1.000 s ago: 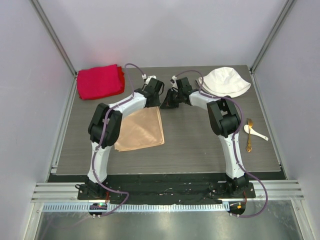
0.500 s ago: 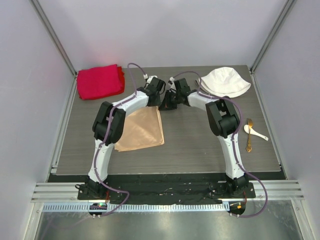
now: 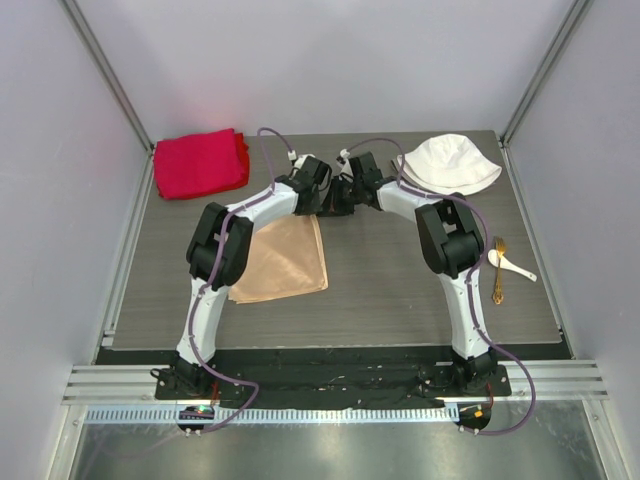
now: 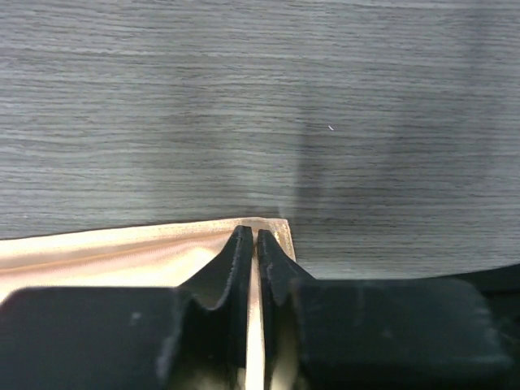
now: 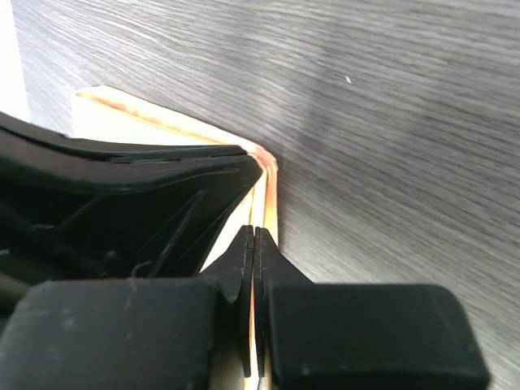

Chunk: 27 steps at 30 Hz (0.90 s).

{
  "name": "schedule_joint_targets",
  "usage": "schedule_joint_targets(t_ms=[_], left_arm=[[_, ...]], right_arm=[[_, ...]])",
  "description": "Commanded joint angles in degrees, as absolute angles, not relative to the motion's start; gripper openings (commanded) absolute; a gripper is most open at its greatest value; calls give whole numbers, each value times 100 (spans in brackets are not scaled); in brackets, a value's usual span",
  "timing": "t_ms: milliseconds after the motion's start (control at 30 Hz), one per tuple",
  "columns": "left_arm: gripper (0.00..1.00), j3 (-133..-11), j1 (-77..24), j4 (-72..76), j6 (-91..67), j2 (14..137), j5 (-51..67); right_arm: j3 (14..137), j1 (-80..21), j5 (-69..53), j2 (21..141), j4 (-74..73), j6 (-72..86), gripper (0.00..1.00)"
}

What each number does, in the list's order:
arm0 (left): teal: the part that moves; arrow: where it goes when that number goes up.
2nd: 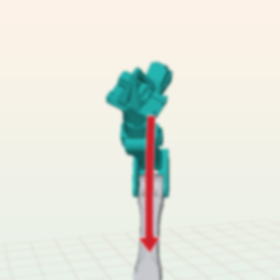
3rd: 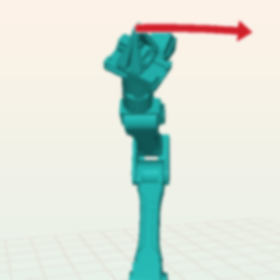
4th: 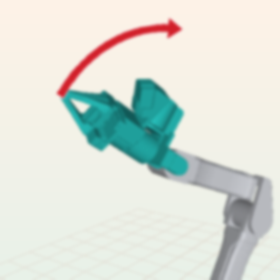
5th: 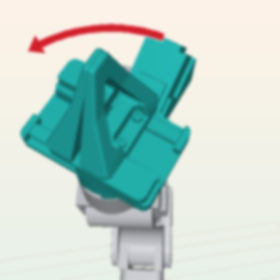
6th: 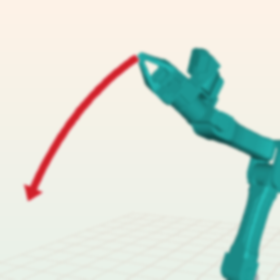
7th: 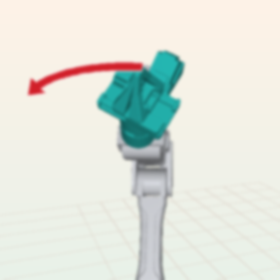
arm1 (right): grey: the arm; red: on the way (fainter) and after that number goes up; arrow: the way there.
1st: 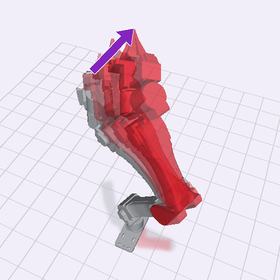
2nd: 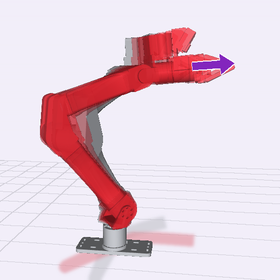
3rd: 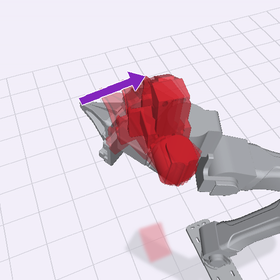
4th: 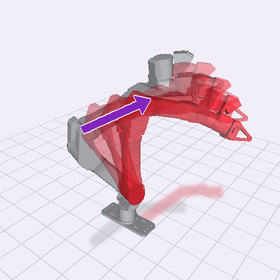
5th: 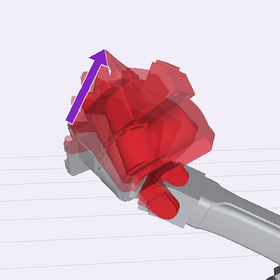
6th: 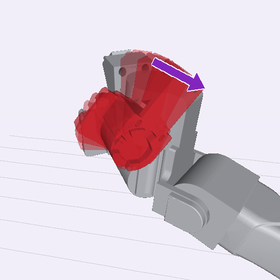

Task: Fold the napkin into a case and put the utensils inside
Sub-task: Smooth out the lower triangle-folded napkin at the center of the board.

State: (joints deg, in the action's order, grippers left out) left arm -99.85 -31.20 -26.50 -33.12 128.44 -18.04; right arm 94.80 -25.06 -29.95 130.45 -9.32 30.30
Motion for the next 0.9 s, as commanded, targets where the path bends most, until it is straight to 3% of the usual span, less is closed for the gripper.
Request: schedule_joint_targets(t_ms=[0, 133, 867], left_arm=[[7, -10142, -3094, -2602, -3208, 12700, -1978], [0, -10204, -3102, -2637, -3208, 12700, -1986], [0, -9984, -3103, -2426, -3287, 12234, -1969]], right_arm=[[9562, -2575, -3102, 12665, -905, 3067, 1], [9650, -2610, -3155, 12823, -888, 3120, 1], [9817, -2646, -2927, 13588, -826, 3085, 1]])
